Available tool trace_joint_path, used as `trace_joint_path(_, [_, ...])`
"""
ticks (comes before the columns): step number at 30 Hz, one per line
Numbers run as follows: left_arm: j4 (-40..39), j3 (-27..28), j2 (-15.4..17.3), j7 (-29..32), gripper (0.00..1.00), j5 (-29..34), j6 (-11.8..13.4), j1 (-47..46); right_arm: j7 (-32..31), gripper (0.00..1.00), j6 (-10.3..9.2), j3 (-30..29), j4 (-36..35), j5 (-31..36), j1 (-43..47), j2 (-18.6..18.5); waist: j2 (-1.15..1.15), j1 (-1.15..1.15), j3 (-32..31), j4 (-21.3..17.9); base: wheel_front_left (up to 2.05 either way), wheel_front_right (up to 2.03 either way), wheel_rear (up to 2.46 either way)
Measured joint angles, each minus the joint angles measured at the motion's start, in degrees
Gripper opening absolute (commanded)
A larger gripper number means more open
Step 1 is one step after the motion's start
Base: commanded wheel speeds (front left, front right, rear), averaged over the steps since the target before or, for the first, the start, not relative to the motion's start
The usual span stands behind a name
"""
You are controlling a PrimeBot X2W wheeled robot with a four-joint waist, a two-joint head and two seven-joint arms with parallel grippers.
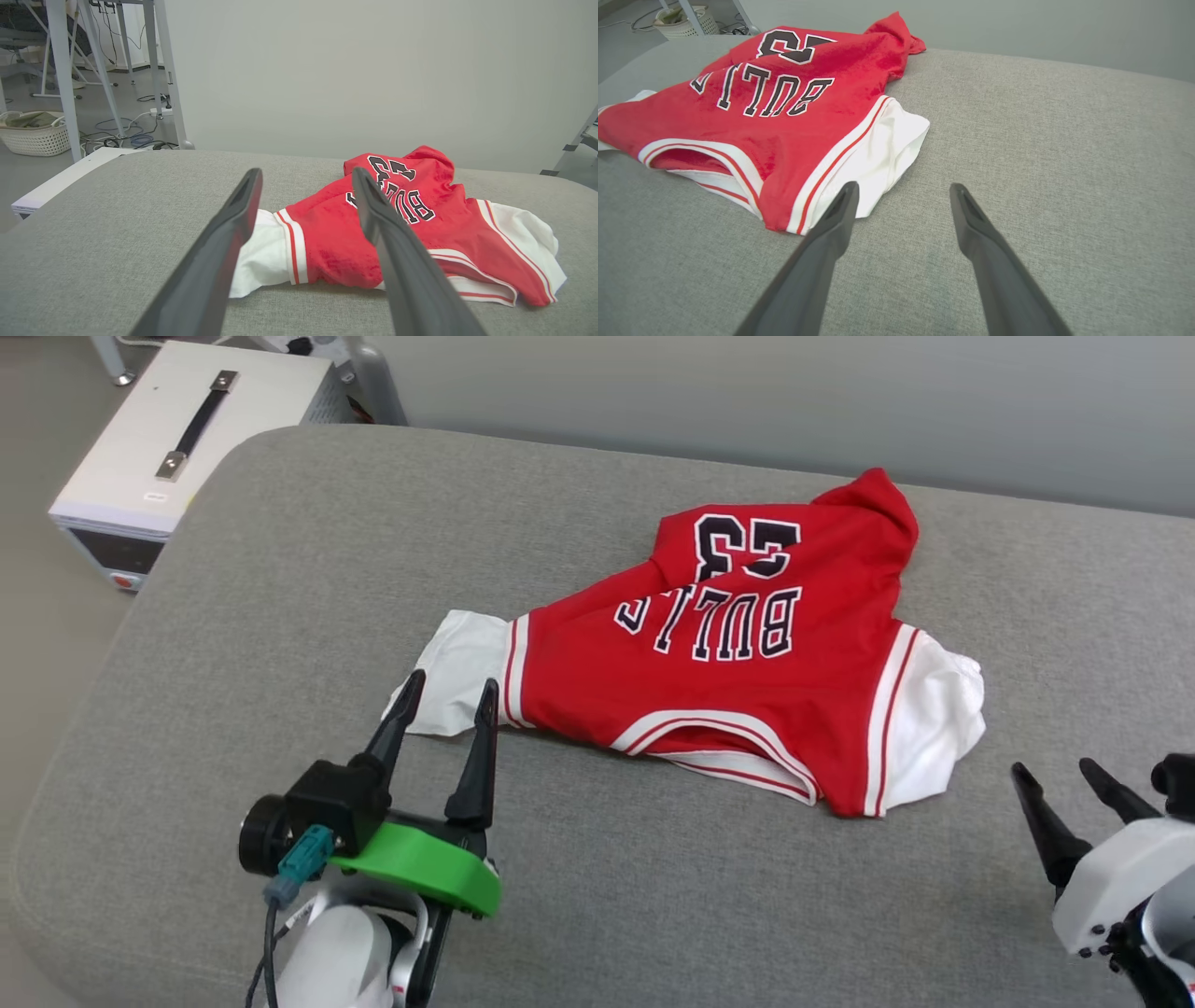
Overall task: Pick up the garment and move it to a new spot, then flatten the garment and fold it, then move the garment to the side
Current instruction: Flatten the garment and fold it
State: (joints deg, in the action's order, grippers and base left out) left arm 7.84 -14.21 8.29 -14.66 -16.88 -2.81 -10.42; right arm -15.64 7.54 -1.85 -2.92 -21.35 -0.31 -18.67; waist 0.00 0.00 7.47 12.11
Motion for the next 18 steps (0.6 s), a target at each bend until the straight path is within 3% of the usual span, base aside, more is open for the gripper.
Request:
trace_joint_path(6, [-0.69,-0.92,-0.26,0.00,1.00,0.33,-0.59,1.64,-17.94,1.00,-0.02,-0.04,0.74,-2.78,-5.51,-3.69,0.00,0.00,-0.70,3.20,0.00,0.00,0.00])
trace_joint_path(11, [-0.70,-1.33,-0.37,-0.01,1.00,0.81,-0.83,1.55,-31.61,1.00,-0.02,-1.35,4.95,-3.78,-11.41,-3.80,0.00,0.00,0.02,5.66,0.00,0.00,0.00])
trace_joint_path(18, [-0.11,-2.14,-1.57,-0.01,1.00,1.30,-1.08,1.38,-35.53,1.00,-0.02,-3.94,11.51,-1.76,-17.06,-3.76,0.00,0.00,2.67,8.70,0.00,0.00,0.00])
